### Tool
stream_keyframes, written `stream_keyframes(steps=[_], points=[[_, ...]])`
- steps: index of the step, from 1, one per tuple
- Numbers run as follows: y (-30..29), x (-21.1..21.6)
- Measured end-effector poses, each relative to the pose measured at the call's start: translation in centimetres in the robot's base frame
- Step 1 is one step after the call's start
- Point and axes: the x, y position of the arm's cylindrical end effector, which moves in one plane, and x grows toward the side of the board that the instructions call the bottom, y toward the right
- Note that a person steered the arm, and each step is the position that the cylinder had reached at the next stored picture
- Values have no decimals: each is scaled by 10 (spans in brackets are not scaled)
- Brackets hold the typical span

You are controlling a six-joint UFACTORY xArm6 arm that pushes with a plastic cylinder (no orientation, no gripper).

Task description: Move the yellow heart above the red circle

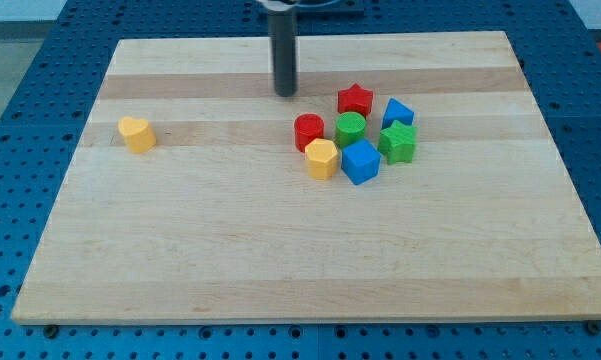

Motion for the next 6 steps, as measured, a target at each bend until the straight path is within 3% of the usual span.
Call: stream_keyframes(steps=[3,6], points=[[-147,0],[-219,58]])
